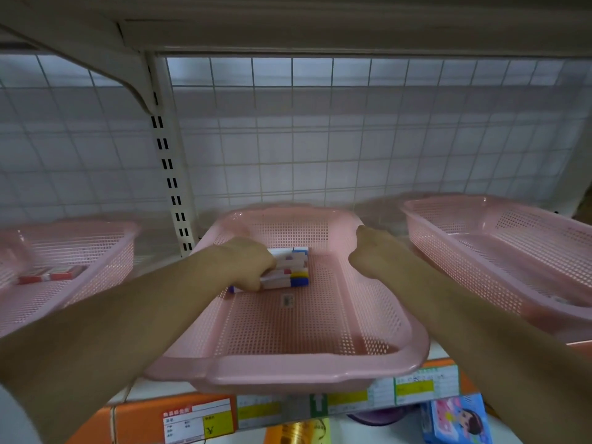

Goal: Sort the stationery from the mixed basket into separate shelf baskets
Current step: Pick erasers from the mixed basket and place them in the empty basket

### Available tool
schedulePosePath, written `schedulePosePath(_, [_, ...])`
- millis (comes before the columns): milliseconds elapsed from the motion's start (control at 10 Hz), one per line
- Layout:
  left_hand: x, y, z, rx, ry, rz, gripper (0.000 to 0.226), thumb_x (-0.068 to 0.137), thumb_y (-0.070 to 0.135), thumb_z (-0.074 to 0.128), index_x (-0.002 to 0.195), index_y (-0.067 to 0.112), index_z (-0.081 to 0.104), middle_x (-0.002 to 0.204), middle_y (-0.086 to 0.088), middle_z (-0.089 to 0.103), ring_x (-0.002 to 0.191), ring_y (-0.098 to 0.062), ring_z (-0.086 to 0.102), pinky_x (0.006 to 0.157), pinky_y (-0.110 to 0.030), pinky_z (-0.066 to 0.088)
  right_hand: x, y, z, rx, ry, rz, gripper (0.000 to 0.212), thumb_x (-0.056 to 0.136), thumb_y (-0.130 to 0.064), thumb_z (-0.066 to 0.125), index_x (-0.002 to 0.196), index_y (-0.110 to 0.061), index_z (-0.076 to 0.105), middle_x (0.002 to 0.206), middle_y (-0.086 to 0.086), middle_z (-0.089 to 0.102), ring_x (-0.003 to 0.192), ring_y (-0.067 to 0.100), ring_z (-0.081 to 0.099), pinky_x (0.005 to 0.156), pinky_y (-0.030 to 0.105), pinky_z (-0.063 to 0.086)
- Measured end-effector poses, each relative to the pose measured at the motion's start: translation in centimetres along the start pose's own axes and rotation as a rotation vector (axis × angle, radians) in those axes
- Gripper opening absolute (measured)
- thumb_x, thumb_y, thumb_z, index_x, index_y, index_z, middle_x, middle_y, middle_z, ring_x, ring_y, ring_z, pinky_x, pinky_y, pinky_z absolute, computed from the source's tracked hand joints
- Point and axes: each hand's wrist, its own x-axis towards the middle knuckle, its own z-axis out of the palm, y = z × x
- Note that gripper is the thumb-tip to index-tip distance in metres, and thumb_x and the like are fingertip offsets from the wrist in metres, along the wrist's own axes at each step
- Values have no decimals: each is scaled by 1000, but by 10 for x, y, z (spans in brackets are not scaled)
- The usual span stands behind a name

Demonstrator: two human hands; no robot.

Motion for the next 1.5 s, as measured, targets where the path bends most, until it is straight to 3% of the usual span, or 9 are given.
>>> schedulePosePath(300, [-1, 4, -4, 61, 22, -31, 13, 88, 16, 54, 96, 10, 62, 65, 3, 38, 56, -12, 40, 47, -21, 31, 1, 0, 1, 35, 2, 7, 31, 88, -3, 45, 119, -3, 46, 119, 14, 53, 82, 20, 45, 45, 21, 26])
schedulePosePath(500, [2, -2, 0, -58, 58, -80, 27, 90, 38, 52, 106, 16, 55, 76, 4, 44, 66, -11, 47, 58, -25, 38, 0, -2, 1, 8, -3, 25, 32, 88, -3, 45, 120, -4, 45, 119, 13, 53, 82, 21, 45, 45, 22, 26])
schedulePosePath(600, [5, 1, 4, -29, 35, -102, 32, 90, 42, 51, 103, 14, 59, 69, 3, 45, 69, -17, 55, 62, -30, 47, -1, -4, 1, -26, -17, 19, 35, 87, -4, 46, 122, -3, 44, 119, 14, 52, 88, 24, 50, 46, 23, 28])
schedulePosePath(700, [4, 3, 4, -26, 26, -116, 29, 90, 40, 52, 101, 14, 59, 65, 4, 42, 65, -16, 49, 60, -28, 41, -6, -6, -1, -124, -14, 11, 33, 85, -6, 47, 119, -5, 46, 106, 9, 53, 84, 22, 50, 50, 24, 30])
schedulePosePath(800, [2, 1, 2, -68, 32, -107, 27, 89, 37, 54, 104, 14, 60, 70, 3, 46, 69, -16, 53, 64, -28, 47, -12, -9, -3, -266, 28, -49, 39, 86, -11, 48, 124, -6, 44, 122, 11, 46, 110, 27, 46, 80, 30, 41])
schedulePosePath(900, [0, -1, 0, -86, 61, -100, 32, 91, 40, 51, 109, 14, 58, 80, 2, 48, 75, -15, 51, 68, -28, 45, -15, -11, -4, -324, 117, -161, 41, 86, -15, 49, 125, -7, 44, 127, 12, 40, 118, 29, 38, 94, 36, 38])
schedulePosePath(1200, [6, 4, 6, -202, 93, -209, 24, 93, 14, 48, 111, 8, 63, 99, -2, 60, 77, -15, 50, 77, -26, 49, -19, -15, -5, -281, 226, -325, 41, 90, -16, 44, 130, -12, 49, 131, 9, 44, 120, 25, 41, 98, 36, 39])
schedulePosePath(1300, [8, 6, 1, -292, 114, -244, 16, 95, 18, 39, 89, 10, 52, 69, 4, 41, 58, -7, 35, 55, -16, 33, -20, -15, -5, -270, 220, -326, 41, 89, -15, 45, 130, -14, 49, 131, 8, 45, 120, 24, 41, 99, 36, 40])
schedulePosePath(1500, [4, 12, -5, -186, 136, -189, 15, 96, 16, 35, 88, 11, 47, 65, 3, 32, 61, -15, 37, 53, -19, 27, -20, -15, -5, -266, 191, -316, 41, 89, -16, 44, 130, -14, 49, 132, 8, 44, 122, 24, 40, 100, 37, 40])
